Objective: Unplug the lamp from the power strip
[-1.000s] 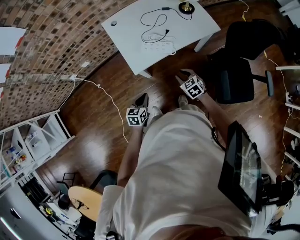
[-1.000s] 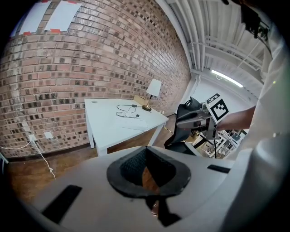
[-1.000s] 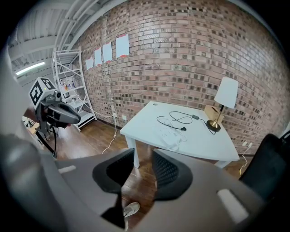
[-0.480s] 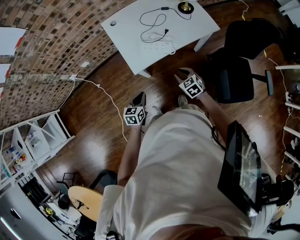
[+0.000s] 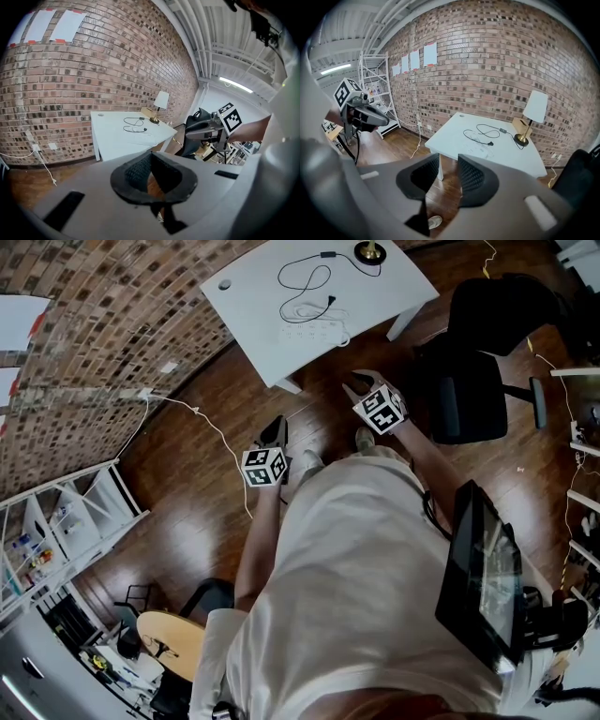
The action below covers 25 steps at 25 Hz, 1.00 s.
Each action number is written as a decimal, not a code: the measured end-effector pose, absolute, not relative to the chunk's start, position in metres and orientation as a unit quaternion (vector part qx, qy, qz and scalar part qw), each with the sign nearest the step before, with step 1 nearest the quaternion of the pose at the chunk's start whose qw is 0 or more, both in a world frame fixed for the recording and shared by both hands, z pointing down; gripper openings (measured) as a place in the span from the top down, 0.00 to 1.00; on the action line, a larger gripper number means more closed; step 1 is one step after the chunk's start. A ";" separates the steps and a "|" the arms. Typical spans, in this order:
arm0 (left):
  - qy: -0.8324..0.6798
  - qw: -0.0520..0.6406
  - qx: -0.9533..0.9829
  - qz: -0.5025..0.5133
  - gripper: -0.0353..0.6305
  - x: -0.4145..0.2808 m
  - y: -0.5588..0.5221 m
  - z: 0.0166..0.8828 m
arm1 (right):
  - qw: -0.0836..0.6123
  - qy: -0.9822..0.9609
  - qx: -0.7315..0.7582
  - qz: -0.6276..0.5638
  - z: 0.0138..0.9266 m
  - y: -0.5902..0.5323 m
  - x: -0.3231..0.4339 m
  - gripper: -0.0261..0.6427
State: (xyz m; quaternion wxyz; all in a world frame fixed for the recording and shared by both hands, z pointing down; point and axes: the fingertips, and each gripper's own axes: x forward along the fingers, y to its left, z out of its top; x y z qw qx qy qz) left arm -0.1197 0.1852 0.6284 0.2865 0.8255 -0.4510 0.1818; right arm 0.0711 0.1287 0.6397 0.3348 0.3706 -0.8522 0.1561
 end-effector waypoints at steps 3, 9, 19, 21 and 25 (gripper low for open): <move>-0.446 0.293 0.824 0.191 0.94 -0.115 0.191 0.639 | 0.346 -0.850 0.364 0.158 0.647 0.133 0.070 0.78; -0.443 0.302 0.817 0.211 0.94 -0.120 0.204 0.654 | 0.348 -0.858 0.341 0.162 0.654 0.147 0.056 0.78; -0.443 0.303 0.814 0.221 0.94 -0.112 0.209 0.666 | 0.364 -0.862 0.318 0.152 0.662 0.157 0.054 0.81; -0.441 0.302 0.816 0.222 0.94 -0.108 0.209 0.665 | 0.365 -0.861 0.319 0.152 0.661 0.156 0.057 0.81; -0.437 0.301 0.817 0.224 0.94 -0.101 0.208 0.665 | 0.371 -0.858 0.321 0.154 0.664 0.155 0.066 0.81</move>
